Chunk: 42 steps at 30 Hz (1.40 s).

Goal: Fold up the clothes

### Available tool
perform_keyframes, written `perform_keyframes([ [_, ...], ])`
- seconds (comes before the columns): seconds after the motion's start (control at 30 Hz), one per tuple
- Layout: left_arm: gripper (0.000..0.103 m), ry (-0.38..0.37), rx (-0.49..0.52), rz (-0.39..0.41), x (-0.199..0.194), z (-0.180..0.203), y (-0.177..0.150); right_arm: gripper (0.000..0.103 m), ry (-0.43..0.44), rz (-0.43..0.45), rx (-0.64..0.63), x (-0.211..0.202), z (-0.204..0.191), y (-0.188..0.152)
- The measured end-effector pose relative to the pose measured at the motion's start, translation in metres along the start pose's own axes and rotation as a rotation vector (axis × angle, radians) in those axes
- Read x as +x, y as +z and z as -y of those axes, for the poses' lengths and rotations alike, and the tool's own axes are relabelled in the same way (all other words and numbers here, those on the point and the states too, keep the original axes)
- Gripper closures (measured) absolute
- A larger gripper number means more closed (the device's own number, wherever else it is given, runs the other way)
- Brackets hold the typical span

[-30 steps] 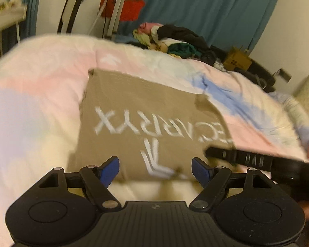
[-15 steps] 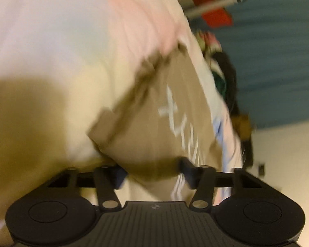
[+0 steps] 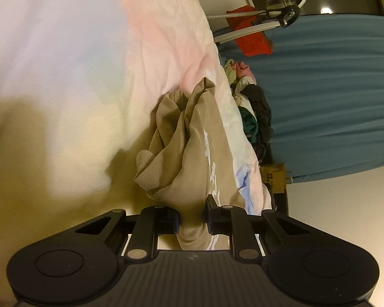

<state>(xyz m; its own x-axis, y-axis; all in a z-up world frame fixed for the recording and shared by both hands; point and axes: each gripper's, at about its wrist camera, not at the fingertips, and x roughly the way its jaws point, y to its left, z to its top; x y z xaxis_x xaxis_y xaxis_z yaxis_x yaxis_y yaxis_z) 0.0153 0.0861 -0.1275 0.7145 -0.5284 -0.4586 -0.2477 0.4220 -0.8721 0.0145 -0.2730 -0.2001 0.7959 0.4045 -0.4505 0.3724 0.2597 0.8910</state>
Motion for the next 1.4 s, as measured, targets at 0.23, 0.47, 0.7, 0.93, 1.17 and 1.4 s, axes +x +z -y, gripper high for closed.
perform_keyframes([
  [0.23,0.084,-0.028,0.018,-0.025,-0.011,0.024,0.007,0.081,0.019,0.058,-0.089,-0.029,-0.026,0.001],
  [0.47,0.084,-0.06,0.126,-0.099,0.017,0.126,0.014,0.082,0.112,0.197,-0.128,-0.064,-0.08,0.044],
  [0.7,0.084,-0.109,0.197,-0.202,0.134,0.253,0.01,0.082,0.139,0.404,-0.175,-0.089,-0.142,0.154],
  [0.93,0.083,-0.156,0.402,-0.161,0.232,0.301,-0.025,0.082,0.078,0.583,-0.319,-0.091,-0.152,0.224],
  [1.17,0.084,0.093,0.488,-0.294,0.28,0.201,-0.063,0.082,-0.168,0.36,-0.201,-0.045,-0.04,0.225],
  [1.4,0.074,0.158,0.604,-0.347,0.259,0.158,-0.074,0.081,-0.276,0.198,-0.095,-0.045,0.007,0.198],
])
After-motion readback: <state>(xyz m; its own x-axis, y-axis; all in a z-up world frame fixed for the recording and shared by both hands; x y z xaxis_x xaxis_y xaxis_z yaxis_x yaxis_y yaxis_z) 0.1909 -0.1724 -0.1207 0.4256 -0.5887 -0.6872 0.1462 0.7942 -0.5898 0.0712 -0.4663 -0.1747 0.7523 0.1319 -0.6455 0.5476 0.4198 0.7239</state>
